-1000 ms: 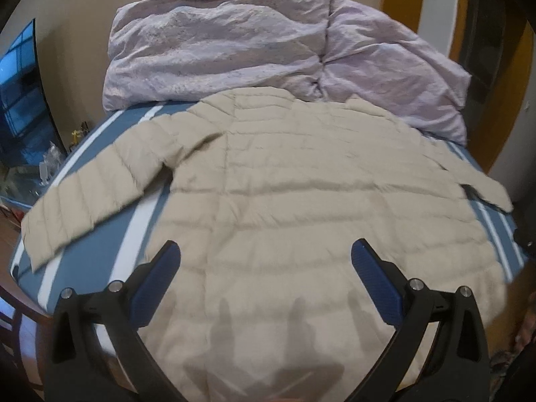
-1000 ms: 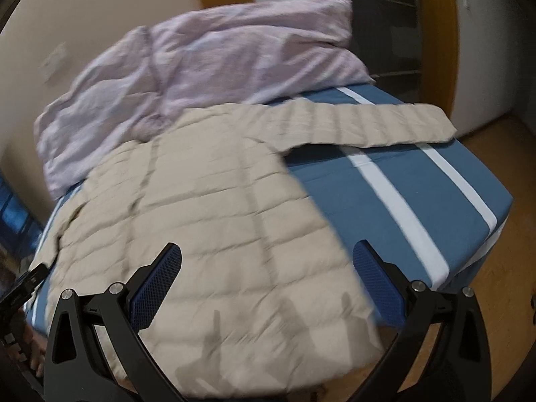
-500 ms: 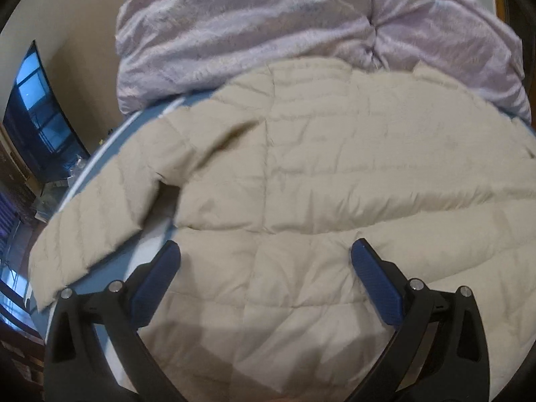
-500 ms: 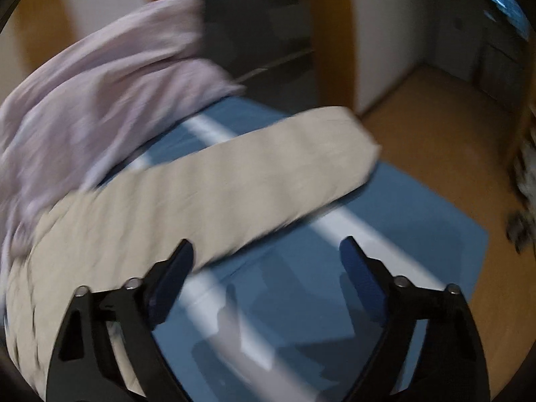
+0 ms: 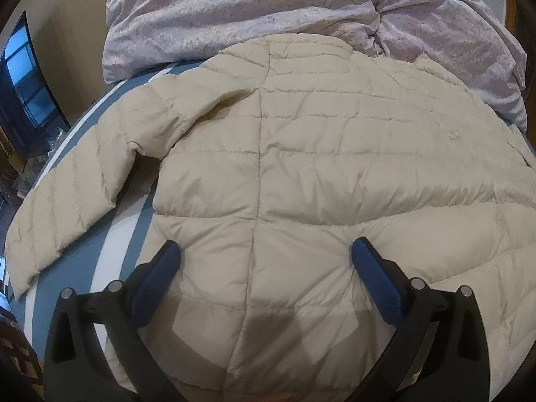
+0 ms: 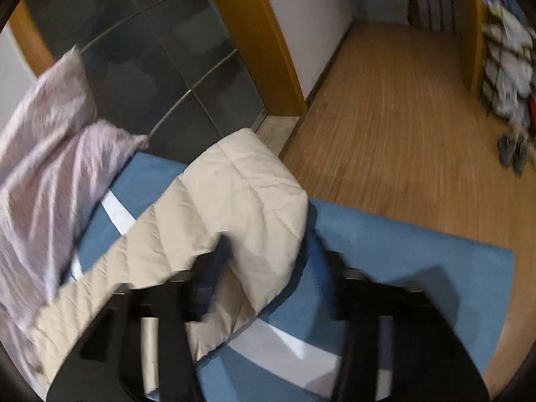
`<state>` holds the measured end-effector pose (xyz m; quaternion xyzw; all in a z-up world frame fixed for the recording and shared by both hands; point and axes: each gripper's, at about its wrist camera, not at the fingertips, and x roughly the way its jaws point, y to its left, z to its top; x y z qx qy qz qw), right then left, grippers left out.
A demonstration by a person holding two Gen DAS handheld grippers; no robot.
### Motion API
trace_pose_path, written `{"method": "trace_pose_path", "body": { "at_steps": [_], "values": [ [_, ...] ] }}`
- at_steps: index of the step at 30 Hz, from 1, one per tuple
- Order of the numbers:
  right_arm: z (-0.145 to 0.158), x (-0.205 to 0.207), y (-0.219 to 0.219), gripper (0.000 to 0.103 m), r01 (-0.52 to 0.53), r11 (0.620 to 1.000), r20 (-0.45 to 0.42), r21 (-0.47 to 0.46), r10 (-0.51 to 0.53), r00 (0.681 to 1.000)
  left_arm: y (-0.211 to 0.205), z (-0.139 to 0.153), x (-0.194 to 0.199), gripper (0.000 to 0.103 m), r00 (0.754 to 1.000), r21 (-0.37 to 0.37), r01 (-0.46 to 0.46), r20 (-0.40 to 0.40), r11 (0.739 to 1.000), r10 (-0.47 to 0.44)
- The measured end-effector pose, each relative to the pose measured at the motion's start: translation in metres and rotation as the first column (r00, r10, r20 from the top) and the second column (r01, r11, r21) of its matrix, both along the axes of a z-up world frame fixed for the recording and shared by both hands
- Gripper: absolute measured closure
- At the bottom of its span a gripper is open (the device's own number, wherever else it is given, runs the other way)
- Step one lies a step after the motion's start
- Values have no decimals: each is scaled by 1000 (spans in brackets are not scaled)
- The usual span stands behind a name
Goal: Fold large clothes
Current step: 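Grasp the beige jacket's sleeve with the right gripper and fold it across the body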
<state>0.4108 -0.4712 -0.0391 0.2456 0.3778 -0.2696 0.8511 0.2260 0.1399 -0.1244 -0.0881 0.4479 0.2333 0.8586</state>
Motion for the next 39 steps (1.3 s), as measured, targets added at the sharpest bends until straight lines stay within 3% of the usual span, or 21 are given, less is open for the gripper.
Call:
{"method": "trace_pose_path", "body": {
  "at_steps": [2,6,10,16,20,26,31,35,39],
  "values": [
    [2,2,7,93,-16,1000,13,6,15,1000,0,0,0,2,1000,-5,-2,1,1000,2],
    [31,7,49,94,-104,990,60,-93,110,992,0,0,0,2,1000,-11,-3,2,1000,3],
    [63,20,117,94,-281,948,117,-148,299,947,0,0,0,2,1000,-11,-3,3,1000,3],
    [69,39,242,94,-547,827,106,-126,560,822,0,0,0,2,1000,-18,-4,7,1000,4],
    [51,38,330,94,-707,702,62,-83,712,700,0,1,1,2,1000,-22,-4,8,1000,4],
    [11,19,421,94,-829,560,-21,-1,829,560,1,1,1,2,1000,-29,-5,11,1000,6],
    [-9,2,470,95,-869,489,-19,75,872,489,1,1,1,2,1000,-31,-6,12,1000,6],
    [-10,-12,504,94,-901,422,-5,98,906,424,1,1,2,2,1000,-31,-6,13,1000,6],
    [-10,-20,531,94,-920,381,-18,93,924,381,1,1,2,2,1000,-30,-6,13,1000,6]
  ]
}}
